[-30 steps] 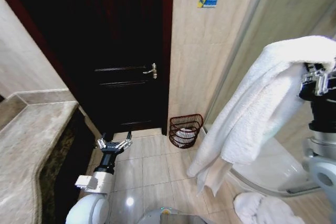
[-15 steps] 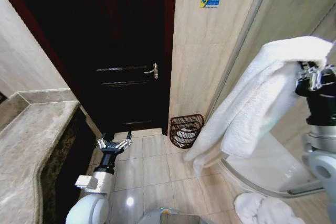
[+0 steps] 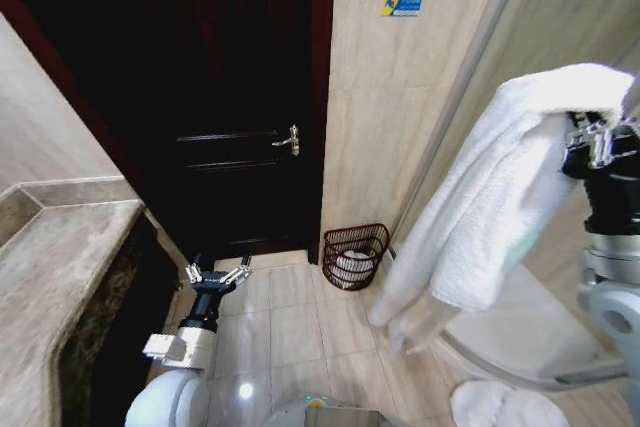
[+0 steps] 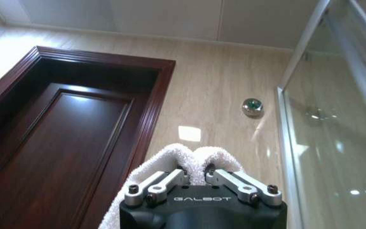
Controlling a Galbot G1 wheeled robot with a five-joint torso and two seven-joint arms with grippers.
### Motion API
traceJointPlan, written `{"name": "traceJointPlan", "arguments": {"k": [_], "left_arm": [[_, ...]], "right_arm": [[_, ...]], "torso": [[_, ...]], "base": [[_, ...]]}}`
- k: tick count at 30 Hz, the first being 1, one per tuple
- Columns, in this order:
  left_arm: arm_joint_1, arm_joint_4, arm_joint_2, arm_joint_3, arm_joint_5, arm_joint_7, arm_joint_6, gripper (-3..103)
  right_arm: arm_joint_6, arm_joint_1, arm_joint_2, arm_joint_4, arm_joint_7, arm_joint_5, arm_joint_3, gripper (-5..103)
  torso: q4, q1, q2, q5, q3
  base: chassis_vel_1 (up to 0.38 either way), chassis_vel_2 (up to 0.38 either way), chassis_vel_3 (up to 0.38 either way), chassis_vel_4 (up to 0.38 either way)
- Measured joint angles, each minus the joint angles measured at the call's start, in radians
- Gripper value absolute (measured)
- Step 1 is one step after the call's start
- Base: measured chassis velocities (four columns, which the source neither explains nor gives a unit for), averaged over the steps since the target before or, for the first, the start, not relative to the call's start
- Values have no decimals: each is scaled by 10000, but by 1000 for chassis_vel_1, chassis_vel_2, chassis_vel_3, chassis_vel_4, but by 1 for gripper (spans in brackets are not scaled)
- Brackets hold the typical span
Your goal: Discard the used towel into the hamper.
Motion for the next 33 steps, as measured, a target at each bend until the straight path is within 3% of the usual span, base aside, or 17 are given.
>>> {"name": "traceJointPlan", "arguments": {"k": [3,5,8,20,28,33], "left_arm": [[-2,0,0,3,0,3,0,100],[-2,0,0,2,0,1,0,100],[-2,0,0,3,0,1,0,100],[3,0,0,2,0,1,0,100],[0,-1,0,2,0,1,0,100],[0,0,0,2,0,1,0,100]], "right_arm": [[5,260,-272,-27,25,180,4,8],[6,417,-434,-100,19,249,23,8],[8,637,-824,-299,-69,498,121,8],[219,1110,-1863,-1086,-490,909,277,8],[422,2025,-2771,-2437,-942,994,-200,8],[511,2130,-2961,-2715,-975,1117,-237,8]], "torso": [[-9,5,-3,-2,2],[2,12,-6,5,5],[-1,14,-7,-2,5],[-6,-13,4,1,-3],[-2,1,-1,0,1],[-4,0,-1,0,1]], "base": [[-249,226,232,-259],[-205,214,201,-149],[-159,128,83,-43],[17,-14,-14,14],[0,0,0,0],[0,0,0,0]]}}
